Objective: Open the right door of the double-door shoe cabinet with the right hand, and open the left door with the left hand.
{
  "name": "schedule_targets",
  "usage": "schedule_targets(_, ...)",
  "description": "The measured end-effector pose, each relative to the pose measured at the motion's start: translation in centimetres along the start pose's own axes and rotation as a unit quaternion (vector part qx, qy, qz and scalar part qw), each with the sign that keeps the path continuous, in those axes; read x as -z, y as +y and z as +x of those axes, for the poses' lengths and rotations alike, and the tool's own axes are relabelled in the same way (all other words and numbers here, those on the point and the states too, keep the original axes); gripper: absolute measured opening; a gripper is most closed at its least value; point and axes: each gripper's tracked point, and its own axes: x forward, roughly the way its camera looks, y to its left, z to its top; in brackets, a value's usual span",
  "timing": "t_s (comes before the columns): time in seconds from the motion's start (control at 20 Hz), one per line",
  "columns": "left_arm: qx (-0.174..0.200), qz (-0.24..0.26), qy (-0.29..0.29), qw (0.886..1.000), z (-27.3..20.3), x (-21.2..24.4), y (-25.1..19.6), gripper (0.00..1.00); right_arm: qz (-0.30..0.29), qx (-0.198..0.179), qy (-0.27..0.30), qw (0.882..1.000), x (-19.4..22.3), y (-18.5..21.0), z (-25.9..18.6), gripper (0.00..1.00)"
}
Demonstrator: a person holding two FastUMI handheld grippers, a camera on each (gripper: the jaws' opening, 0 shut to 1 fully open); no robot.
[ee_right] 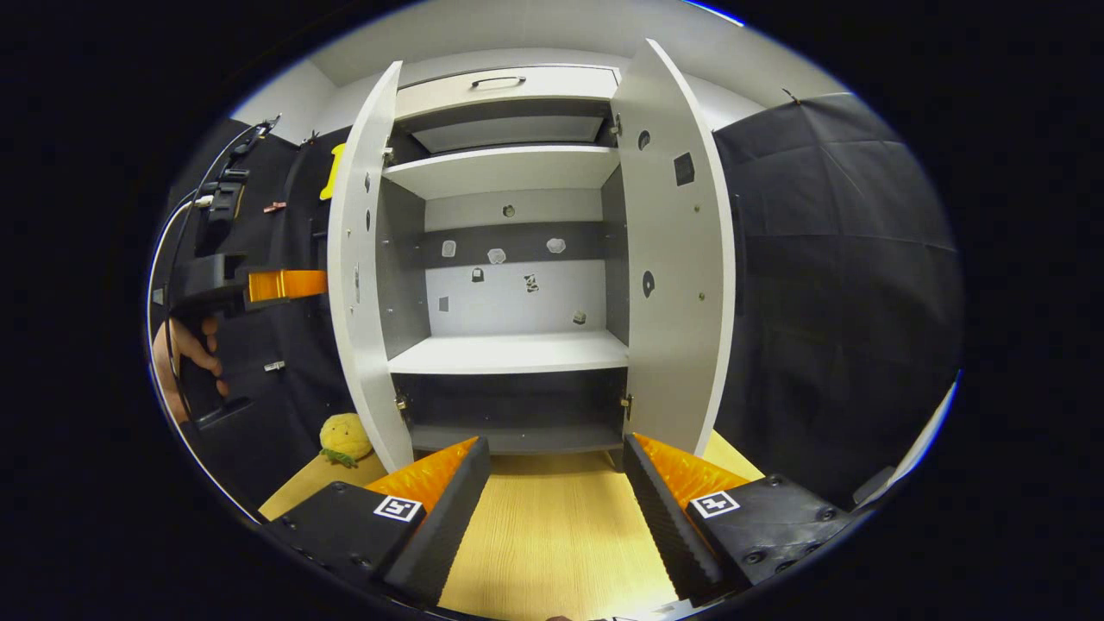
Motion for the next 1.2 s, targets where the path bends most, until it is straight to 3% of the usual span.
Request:
schedule_targets(0.25,-0.025,0.021,-0.012,0.999,-1.0,-0.3,4.3,0.07,-0.003,-0.009,0.001,1.000,0.0,1.0,0.1,0.97)
schedule_targets(0.4,-0.064,0.007,-0.017,0.998,-1.5,0.0,8.9,0.05,0.000,-0.014,0.005,1.000,0.0,1.6,0.2,0.97)
schedule_targets(0.45,-0.037,-0.003,-0.018,0.999,-1.0,-0.2,9.3,0.05,0.001,-0.015,0.005,1.000,-0.2,1.6,0.1,0.97)
schedule_targets(0.5,-0.016,-0.020,-0.019,0.999,-1.2,-0.2,8.7,0.05,0.000,-0.016,0.005,1.000,-0.4,1.7,0.0,0.97)
schedule_targets(0.6,-0.012,-0.018,-0.016,1.000,-1.3,-0.4,8.7,0.05,-0.006,-0.016,0.007,1.000,-0.5,1.9,0.0,0.97)
schedule_targets(0.8,-0.039,0.023,0.007,0.999,-1.4,0.8,9.0,0.05,-0.004,-0.010,0.006,1.000,-1.6,1.2,-0.2,0.97)
schedule_targets(1.2,-0.078,0.033,0.022,0.996,-5.9,0.1,8.0,0.05,0.016,-0.017,-0.016,1.000,-4.7,-3.1,1.3,0.97)
